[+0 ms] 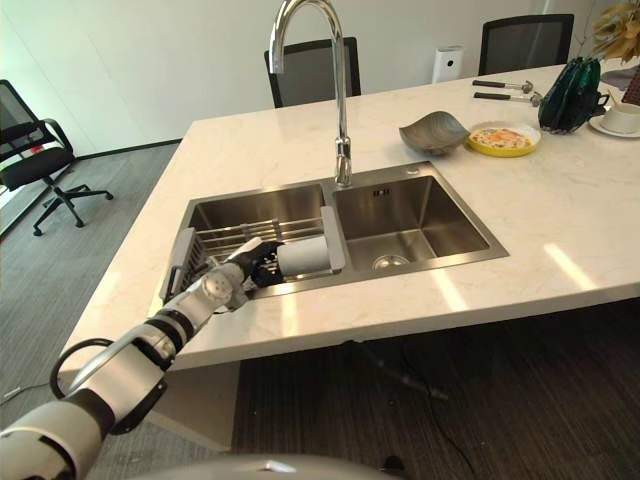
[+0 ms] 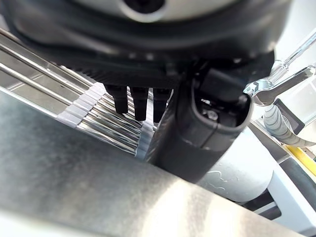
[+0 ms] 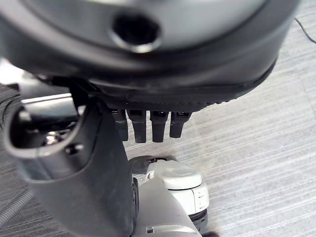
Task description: Place the dishes in the dishwasher.
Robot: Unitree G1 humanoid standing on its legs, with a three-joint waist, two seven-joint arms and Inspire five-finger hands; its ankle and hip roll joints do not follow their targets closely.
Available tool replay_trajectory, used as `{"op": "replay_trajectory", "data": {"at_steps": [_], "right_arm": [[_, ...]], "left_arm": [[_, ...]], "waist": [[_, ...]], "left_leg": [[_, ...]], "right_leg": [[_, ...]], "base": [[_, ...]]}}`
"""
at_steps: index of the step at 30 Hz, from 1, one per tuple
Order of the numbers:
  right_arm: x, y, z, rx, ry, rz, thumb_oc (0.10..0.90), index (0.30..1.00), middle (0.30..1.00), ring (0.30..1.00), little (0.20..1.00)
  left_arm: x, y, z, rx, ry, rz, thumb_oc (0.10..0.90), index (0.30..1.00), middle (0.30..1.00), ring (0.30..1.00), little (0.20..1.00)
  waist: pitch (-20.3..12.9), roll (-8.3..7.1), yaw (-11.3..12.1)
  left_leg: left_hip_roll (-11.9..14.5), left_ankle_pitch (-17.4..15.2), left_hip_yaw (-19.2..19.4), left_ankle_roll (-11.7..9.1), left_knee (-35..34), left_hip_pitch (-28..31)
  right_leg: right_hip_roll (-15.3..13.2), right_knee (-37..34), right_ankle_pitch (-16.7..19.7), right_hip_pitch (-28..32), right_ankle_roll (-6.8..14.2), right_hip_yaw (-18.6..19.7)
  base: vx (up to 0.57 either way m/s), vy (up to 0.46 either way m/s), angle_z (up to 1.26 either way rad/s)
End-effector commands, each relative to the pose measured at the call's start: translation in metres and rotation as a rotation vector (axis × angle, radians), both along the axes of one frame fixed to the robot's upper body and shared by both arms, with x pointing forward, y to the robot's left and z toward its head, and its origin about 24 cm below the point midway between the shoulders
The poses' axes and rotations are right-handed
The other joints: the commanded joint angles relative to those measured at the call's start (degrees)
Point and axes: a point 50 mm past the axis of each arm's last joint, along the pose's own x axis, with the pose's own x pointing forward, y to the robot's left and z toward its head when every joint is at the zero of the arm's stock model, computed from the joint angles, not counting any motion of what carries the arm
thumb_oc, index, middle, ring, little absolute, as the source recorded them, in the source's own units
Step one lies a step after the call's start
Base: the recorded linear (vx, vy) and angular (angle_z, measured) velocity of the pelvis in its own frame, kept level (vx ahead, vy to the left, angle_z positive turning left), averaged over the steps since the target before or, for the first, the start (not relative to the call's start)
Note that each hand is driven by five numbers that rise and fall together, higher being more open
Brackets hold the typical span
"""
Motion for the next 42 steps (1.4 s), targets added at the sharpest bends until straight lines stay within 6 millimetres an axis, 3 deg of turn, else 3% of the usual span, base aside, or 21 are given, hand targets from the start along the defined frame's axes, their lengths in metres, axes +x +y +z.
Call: {"op": "replay_trajectory", "data": {"at_steps": [1, 11, 15, 16, 17, 18, 19, 20, 21, 23, 24, 26, 27, 30, 35, 36, 37, 42], "right_arm": [[-0.011, -0.002, 0.001, -0.003, 0.080, 0.055, 0.800, 0.900, 0.900, 0.900, 0.900], [-0.014, -0.003, 0.001, -0.004, 0.083, 0.047, 0.800, 0.900, 0.900, 0.900, 0.900], [-0.012, -0.008, 0.002, -0.019, 0.067, 0.023, 0.800, 0.900, 0.900, 0.900, 0.900], [-0.010, -0.009, 0.003, -0.025, 0.056, 0.021, 0.800, 0.900, 0.900, 0.900, 0.900], [-0.010, -0.009, 0.003, -0.025, 0.056, 0.021, 0.800, 0.900, 0.900, 0.900, 0.900], [-0.008, -0.009, 0.003, -0.024, 0.048, 0.019, 0.800, 0.900, 0.900, 0.900, 0.900], [-0.006, -0.009, 0.003, -0.024, 0.035, 0.018, 0.800, 0.900, 0.900, 0.900, 0.900], [-0.004, -0.009, 0.003, -0.025, 0.025, 0.015, 0.800, 0.900, 0.900, 0.900, 0.900], [-0.004, -0.009, 0.003, -0.025, 0.025, 0.015, 0.800, 0.900, 0.900, 0.900, 0.900], [0.001, -0.010, 0.003, -0.025, 0.009, 0.008, 0.800, 0.900, 0.900, 0.900, 0.900], [0.001, -0.010, 0.003, -0.025, 0.009, 0.008, 0.800, 0.900, 0.900, 0.900, 0.900], [0.009, -0.008, 0.003, -0.005, -0.025, -0.007, 0.800, 0.900, 0.900, 0.900, 0.900], [0.012, -0.008, 0.003, 0.001, -0.040, -0.011, 0.800, 0.900, 0.900, 0.900, 0.900], [0.015, -0.006, 0.003, 0.011, -0.061, -0.018, 0.800, 0.900, 0.900, 0.900, 0.900], [0.016, -0.006, 0.003, 0.011, -0.075, -0.017, 0.800, 0.900, 0.900, 0.900, 0.900], [0.018, -0.006, 0.003, 0.010, -0.082, -0.017, 0.800, 0.900, 0.900, 0.900, 0.900], [0.016, -0.005, 0.003, 0.010, -0.091, -0.025, 0.800, 0.900, 0.900, 0.900, 0.900], [0.010, -0.004, 0.002, 0.004, -0.083, -0.039, 0.800, 0.900, 0.900, 0.900, 0.900]], "left_arm": [[-0.016, -0.047, -0.020, -0.088, 0.115, -0.133, 0.800, 0.900, 0.900, 0.900, 0.900], [-0.011, -0.056, -0.011, -0.117, 0.079, -0.148, 0.800, 0.900, 0.900, 0.900, 0.900], [0.007, -0.074, 0.023, 0.052, -0.106, -0.285, 0.800, 0.900, 0.900, 0.900, 0.900], [0.019, -0.075, 0.043, 0.133, -0.204, -0.314, 0.800, 0.900, 0.900, 0.900, 0.900], [0.019, -0.075, 0.043, 0.133, -0.204, -0.314, 0.800, 0.900, 0.900, 0.900, 0.900], [0.025, -0.073, 0.055, 0.163, -0.254, -0.316, 0.800, 0.900, 0.900, 0.900, 0.900], [0.041, -0.068, 0.089, 0.231, -0.375, -0.309, 0.800, 0.900, 0.900, 0.900, 0.900], [0.050, -0.063, 0.110, 0.265, -0.442, -0.290, 0.800, 0.900, 0.900, 0.900, 0.900], [0.050, -0.063, 0.110, 0.265, -0.442, -0.290, 0.800, 0.900, 0.900, 0.900, 0.900], [0.063, -0.056, 0.155, 0.338, -0.572, -0.277, 0.800, 0.900, 0.900, 0.900, 0.900], [0.063, -0.056, 0.155, 0.338, -0.572, -0.277, 0.800, 0.900, 0.900, 0.900, 0.900], [0.070, -0.051, 0.228, 0.395, -0.775, -0.264, 0.800, 0.900, 0.900, 0.900, 0.900], [0.065, -0.055, 0.251, 0.382, -0.860, -0.289, 0.800, 0.900, 0.900, 0.900, 0.900], [0.055, -0.068, 0.265, 0.354, -0.937, -0.358, 0.800, 0.900, 0.900, 0.900, 0.900], [0.047, -0.077, 0.265, 0.327, -0.957, -0.408, 0.800, 0.900, 0.900, 0.900, 0.900], [0.044, -0.081, 0.263, 0.307, -0.952, -0.437, 0.800, 0.900, 0.900, 0.900, 0.900], [0.033, -0.094, 0.245, 0.204, -0.895, -0.512, 0.800, 0.900, 0.900, 0.900, 0.900], [0.018, -0.114, 0.214, 0.087, -0.800, -0.616, 0.800, 0.900, 0.900, 0.900, 0.900]], "waist": [[1.3, -1.75, -0.8], [1.3, -1.81, -0.9], [1.4, -1.65, -1.1], [1.5, -1.48, -1.2], [1.5, -1.48, -1.2], [1.3, -1.53, -1.2], [1.2, -1.46, -1.0], [1.1, -1.43, -0.9], [1.1, -1.43, -0.9], [1.0, -1.39, -0.7], [1.0, -1.39, -0.7], [0.8, -1.32, -0.2], [0.8, -1.39, 0.3], [0.7, -1.56, 1.0], [0.7, -1.67, 1.5], [0.7, -1.70, 2.0], [0.7, -1.72, 2.8], [0.7, -1.66, 4.0]], "left_leg": [[-2.9, -2.1, -2.8, 0.8, 0.4, -1.2], [-2.8, -1.9, -2.9, 0.7, 0.4, -1.6], [-2.8, -2.0, -2.8, 0.7, 0.4, -1.6], [-2.7, -2.3, -2.7, 0.7, 0.4, -1.2], [-2.7, -2.3, -2.7, 0.7, 0.4, -1.2], [-2.8, -2.1, -2.7, 0.7, 0.4, -1.5], [-2.7, -1.9, -2.7, 0.6, 0.4, -1.4], [-2.7, -1.8, -2.7, 0.6, 0.4, -1.4], [-2.7, -1.8, -2.7, 0.6, 0.4, -1.4], [-2.5, -1.6, -3.0, 0.4, 0.4, -1.4], [-2.5, -1.6, -3.0, 0.4, 0.4, -1.4], [-2.1, -1.1, -4.0, 0.0, 0.4, -1.7], [-1.9, -0.8, -4.6, -0.2, 0.4, -2.0], [-1.6, -0.5, -5.8, -0.5, 0.4, -2.5], [-1.5, -0.2, -7.1, -0.6, 0.4, -2.9], [-1.4, -0.2, -7.5, -0.7, 0.4, -3.0], [-1.5, 0.1, -9.2, -0.9, 0.4, -3.6], [-1.5, 0.6, -11.3, -1.2, 0.4, -4.2]], "right_leg": [[-3.9, 1.0, -2.3, 1.5, 5.5, -4.7], [-3.9, 1.0, -2.3, 1.2, 5.5, -4.8], [-3.9, 1.0, -2.3, 1.2, 5.7, -4.8], [-3.8, 1.0, -2.4, 1.5, 5.8, -4.8], [-3.8, 1.0, -2.4, 1.5, 5.8, -4.8], [-3.9, 1.0, -2.3, 1.3, 5.8, -4.8], [-3.9, 1.0, -2.2, 1.4, 5.7, -4.9], [-3.8, 1.0, -2.2, 1.6, 5.7, -5.0], [-3.8, 1.0, -2.2, 1.6, 5.7, -5.0], [-3.7, 1.0, -2.2, 1.9, 5.6, -5.4], [-3.7, 1.0, -2.2, 1.9, 5.6, -5.4], [-3.6, 1.0, -2.5, 2.1, 5.6, -6.4], [-3.6, 1.0, -2.6, 2.3, 5.5, -7.0], [-3.6, 1.0, -3.0, 2.7, 5.3, -8.4], [-3.6, 1.0, -3.3, 3.1, 5.1, -9.3], [-3.6, 1.0, -3.4, 3.3, 5.0, -9.7], [-3.7, 1.0, -3.8, 3.9, 4.8, -11.1], [-3.7, 1.0, -4.2, 4.7, 4.6, -13.0]], "base": [[0.00, 0.000, 0.00], [0.00, 0.000, 0.00], [0.00, 0.000, 0.00], [0.00, 0.000, 0.00], [-0.02, 0.004, 0.04], [-0.04, 0.002, 0.03], [-0.05, -0.003, 0.02], [-0.03, -0.004, 0.00], [0.00, 0.000, 0.00], [0.00, 0.000, 0.00], [-0.03, -0.018, 0.04], [-0.06, -0.038, 0.09], [-0.05, -0.037, 0.17], [-0.04, -0.045, 0.30], [-0.01, -0.019, 0.26], [-0.02, -0.042, 0.09], [-0.02, -0.056, 0.11], [-0.01, -0.033, 0.28]]}}
